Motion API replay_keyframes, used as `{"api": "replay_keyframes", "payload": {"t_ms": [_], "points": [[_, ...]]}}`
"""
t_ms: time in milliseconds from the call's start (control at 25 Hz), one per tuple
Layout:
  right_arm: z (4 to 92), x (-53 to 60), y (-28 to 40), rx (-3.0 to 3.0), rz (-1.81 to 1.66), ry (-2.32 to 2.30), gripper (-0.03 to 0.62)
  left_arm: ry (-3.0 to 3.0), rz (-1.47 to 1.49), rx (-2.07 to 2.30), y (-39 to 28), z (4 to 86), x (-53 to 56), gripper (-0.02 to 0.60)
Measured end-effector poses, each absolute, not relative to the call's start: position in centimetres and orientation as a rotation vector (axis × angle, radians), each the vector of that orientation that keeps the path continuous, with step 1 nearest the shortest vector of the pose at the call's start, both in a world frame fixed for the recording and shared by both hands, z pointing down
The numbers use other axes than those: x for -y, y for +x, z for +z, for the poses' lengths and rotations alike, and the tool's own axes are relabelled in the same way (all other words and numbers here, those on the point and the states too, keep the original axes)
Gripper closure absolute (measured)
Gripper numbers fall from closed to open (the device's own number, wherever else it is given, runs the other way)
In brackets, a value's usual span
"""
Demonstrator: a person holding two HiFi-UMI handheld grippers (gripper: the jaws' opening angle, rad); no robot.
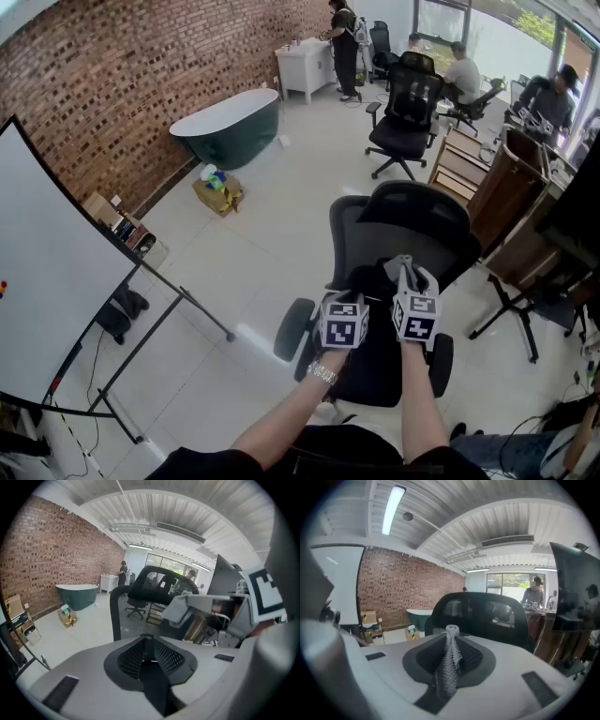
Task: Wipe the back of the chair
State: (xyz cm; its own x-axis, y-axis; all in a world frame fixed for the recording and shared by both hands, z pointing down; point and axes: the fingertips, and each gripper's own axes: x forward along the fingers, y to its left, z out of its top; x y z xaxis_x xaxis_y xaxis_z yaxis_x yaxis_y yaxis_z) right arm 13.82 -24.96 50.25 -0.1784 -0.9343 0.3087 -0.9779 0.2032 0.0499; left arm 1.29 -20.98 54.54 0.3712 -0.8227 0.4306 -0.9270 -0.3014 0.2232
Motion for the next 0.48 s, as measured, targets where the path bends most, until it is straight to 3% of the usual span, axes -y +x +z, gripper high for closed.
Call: {"api": "replay_keyframes", "payload": {"t_ms": [160,280,480], "points": [[44.3,30.2,14.8,2.358,0.183,1.953,0.534,2.2,0.291,1.513,0.5,54.0,21.8,0.514],[41.2,33.3,11.7,2.498,0.085,1.882,0.534,2.182,0.312,1.538,-0.4,54.2,22.1,0.515],[41.5,37.4,8.4,2.369,-0.037,1.843,0.534,2.172,0.298,1.561,-1.3,53.9,22.7,0.514]]}}
